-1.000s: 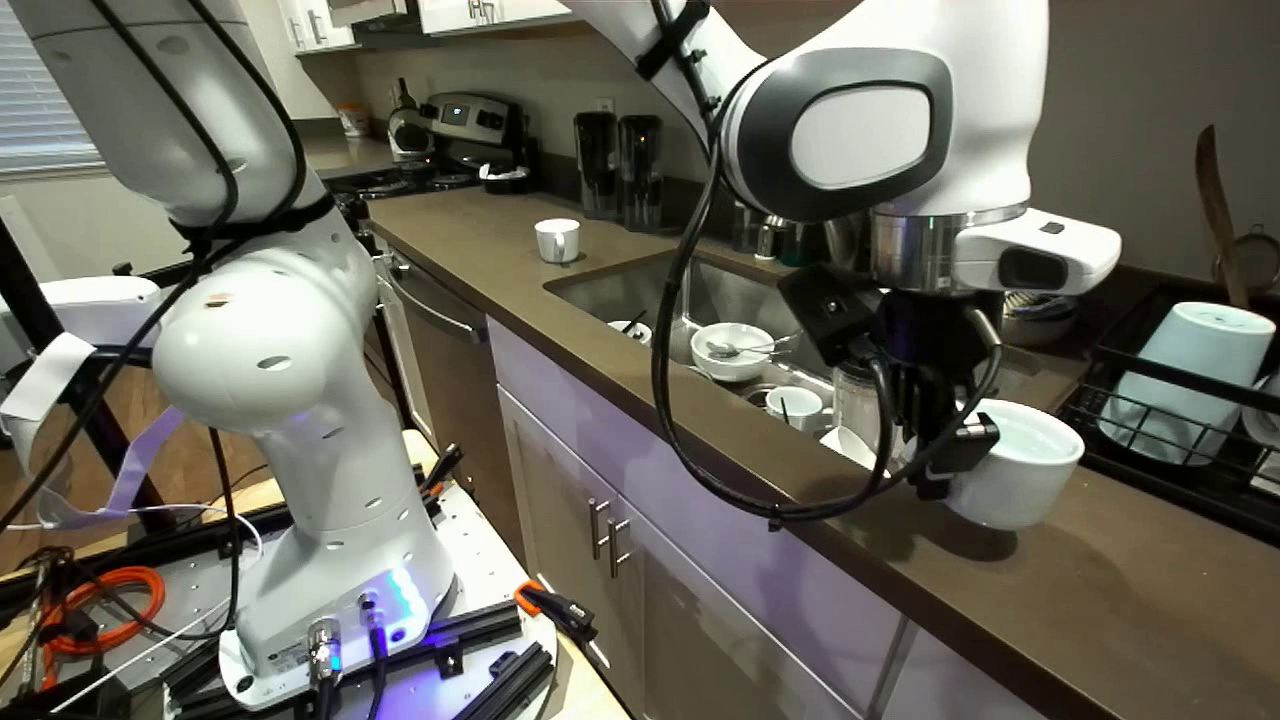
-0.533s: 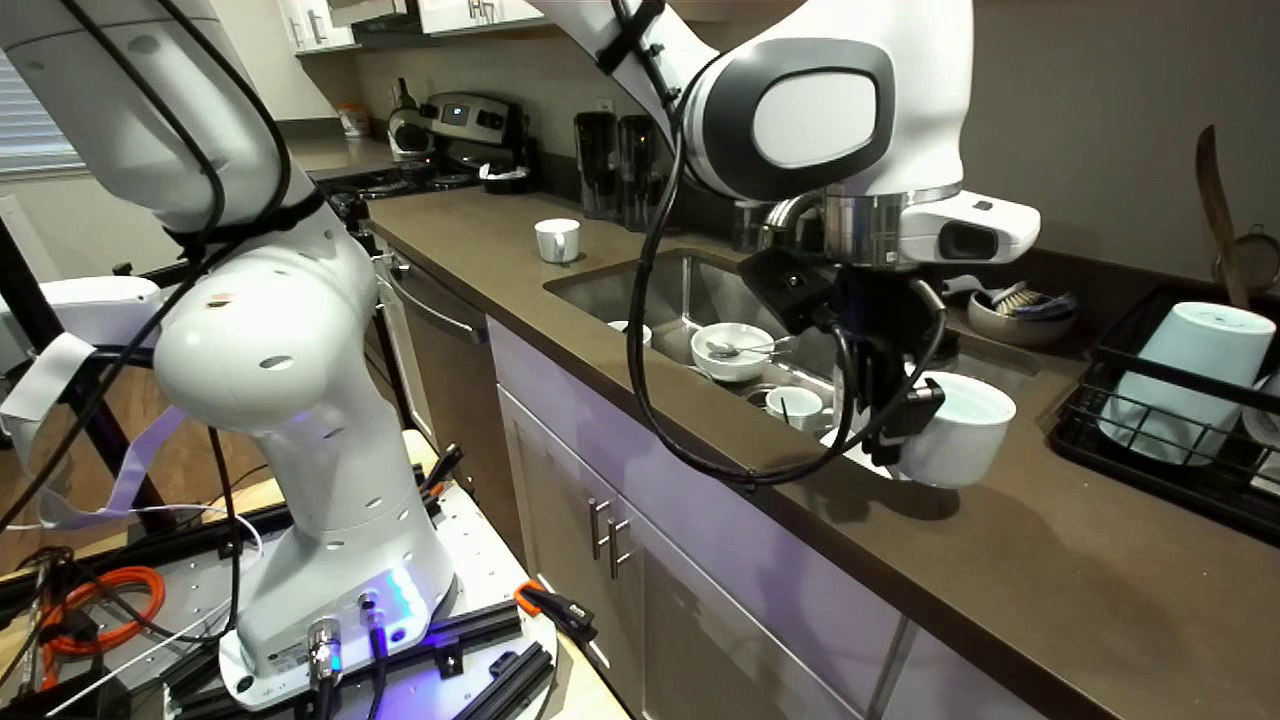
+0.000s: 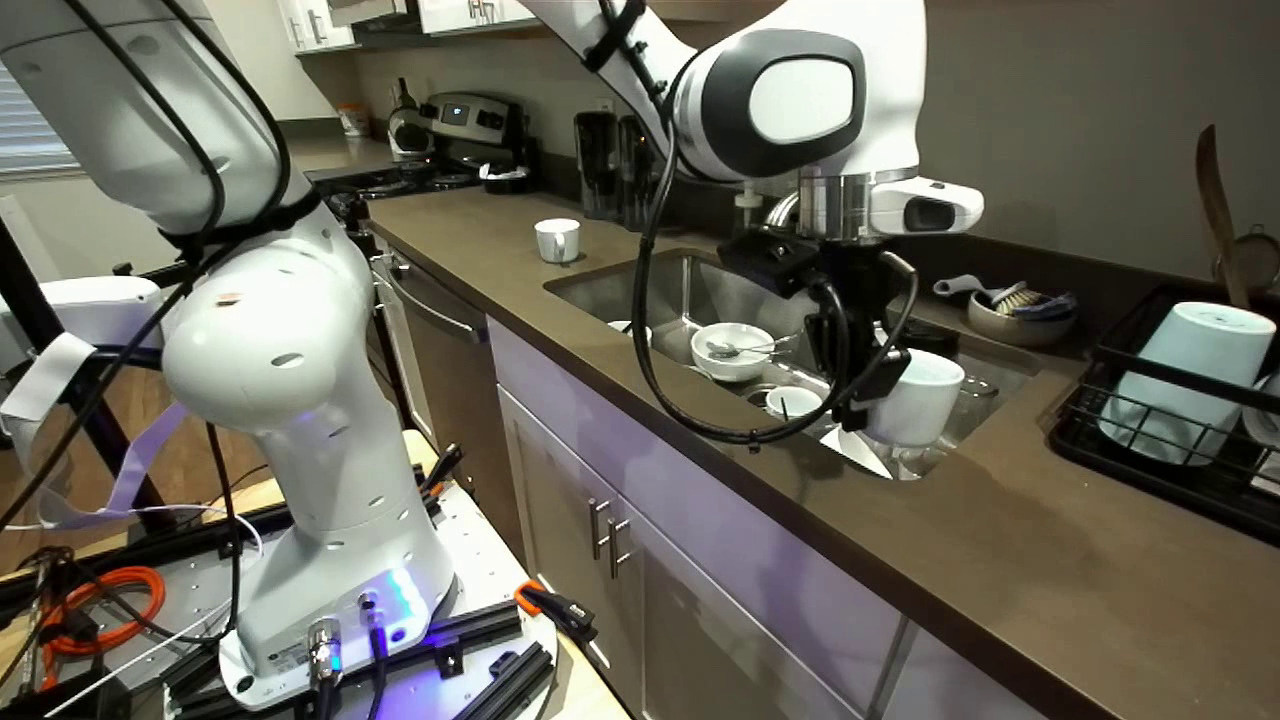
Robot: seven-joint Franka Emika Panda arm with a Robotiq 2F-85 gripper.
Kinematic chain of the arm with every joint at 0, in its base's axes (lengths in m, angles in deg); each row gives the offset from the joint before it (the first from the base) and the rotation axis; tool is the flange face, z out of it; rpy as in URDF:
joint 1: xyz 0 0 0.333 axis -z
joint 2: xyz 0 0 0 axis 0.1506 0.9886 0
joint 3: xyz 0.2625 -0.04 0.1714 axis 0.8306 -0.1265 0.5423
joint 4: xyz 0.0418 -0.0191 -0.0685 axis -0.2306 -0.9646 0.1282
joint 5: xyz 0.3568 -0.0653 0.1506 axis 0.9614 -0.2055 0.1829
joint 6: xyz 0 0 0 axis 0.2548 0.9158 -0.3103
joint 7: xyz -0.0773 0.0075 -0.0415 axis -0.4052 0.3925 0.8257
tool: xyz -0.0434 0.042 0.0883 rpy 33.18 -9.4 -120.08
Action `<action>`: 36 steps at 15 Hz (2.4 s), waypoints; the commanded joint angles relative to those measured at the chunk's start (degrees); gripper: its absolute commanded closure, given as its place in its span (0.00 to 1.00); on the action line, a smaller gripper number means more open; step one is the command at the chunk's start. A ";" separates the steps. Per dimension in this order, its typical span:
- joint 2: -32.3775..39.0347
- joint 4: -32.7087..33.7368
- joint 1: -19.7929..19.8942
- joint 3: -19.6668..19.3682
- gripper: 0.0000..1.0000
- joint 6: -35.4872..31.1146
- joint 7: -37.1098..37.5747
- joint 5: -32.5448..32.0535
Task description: Pour the water in the white cup on the right into the sink then place it on the left
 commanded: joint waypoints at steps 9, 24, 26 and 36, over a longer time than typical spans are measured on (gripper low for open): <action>-1.11 0.94 -4.35 5.27 0.94 0.98 2.03 -4.71; 0.58 -0.46 -4.70 4.52 0.96 0.29 1.92 -4.13; 0.71 -1.05 -5.14 6.06 0.96 0.37 4.77 -5.95; 1.45 1.81 -10.24 13.50 0.96 11.25 13.93 -16.73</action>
